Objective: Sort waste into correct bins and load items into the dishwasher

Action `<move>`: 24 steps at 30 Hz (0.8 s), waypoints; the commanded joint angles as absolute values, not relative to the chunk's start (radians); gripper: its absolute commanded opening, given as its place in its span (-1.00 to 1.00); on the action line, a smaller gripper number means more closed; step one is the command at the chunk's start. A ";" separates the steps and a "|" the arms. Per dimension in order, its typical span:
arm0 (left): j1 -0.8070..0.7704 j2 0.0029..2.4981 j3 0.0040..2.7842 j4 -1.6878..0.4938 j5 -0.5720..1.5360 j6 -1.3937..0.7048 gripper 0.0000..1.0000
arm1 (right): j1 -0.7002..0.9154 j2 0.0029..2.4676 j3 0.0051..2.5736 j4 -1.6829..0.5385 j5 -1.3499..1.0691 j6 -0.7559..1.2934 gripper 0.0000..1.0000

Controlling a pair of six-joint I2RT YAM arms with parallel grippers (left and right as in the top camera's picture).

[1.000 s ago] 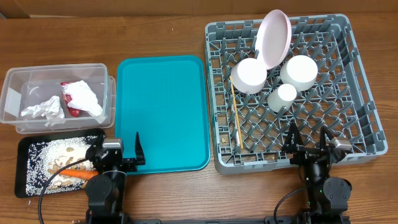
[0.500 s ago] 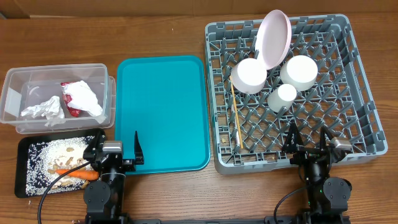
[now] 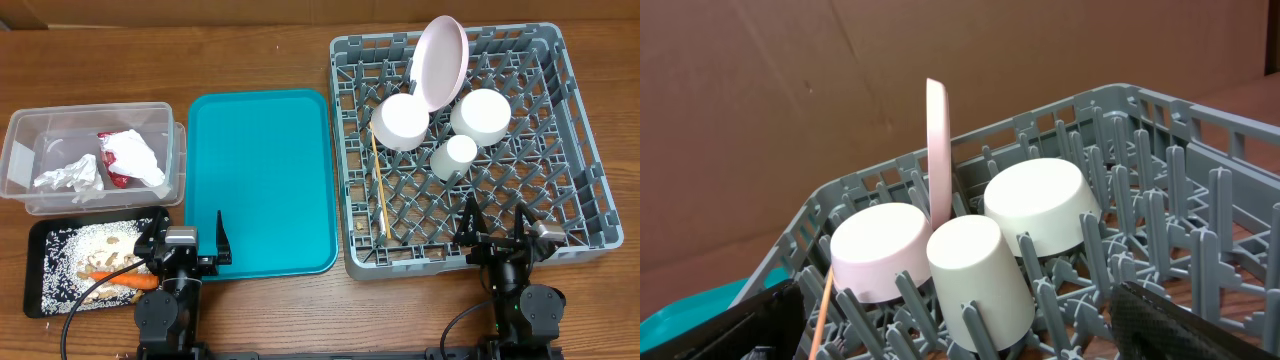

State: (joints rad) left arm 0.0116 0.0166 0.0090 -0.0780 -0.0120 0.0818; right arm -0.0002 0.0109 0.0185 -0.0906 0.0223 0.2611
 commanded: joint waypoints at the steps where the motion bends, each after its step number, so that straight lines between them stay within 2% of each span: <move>1: 0.006 0.004 0.005 -0.076 0.000 0.097 1.00 | -0.007 0.003 0.008 -0.084 0.016 0.254 1.00; 15: 0.006 0.004 0.005 -0.076 0.000 0.097 1.00 | -0.007 0.003 0.008 -0.084 0.026 0.250 1.00; 20: 0.006 0.004 0.005 -0.076 0.000 0.097 1.00 | -0.007 0.004 0.008 -0.083 0.023 0.084 1.00; 24: 0.006 0.004 0.005 -0.076 0.000 0.097 1.00 | -0.007 0.004 0.008 -0.083 0.023 0.067 1.00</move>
State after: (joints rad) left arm 0.0116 0.0166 0.0090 -0.0780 -0.0120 0.0818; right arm -0.0006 0.0109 0.0185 -0.0902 0.0235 0.1181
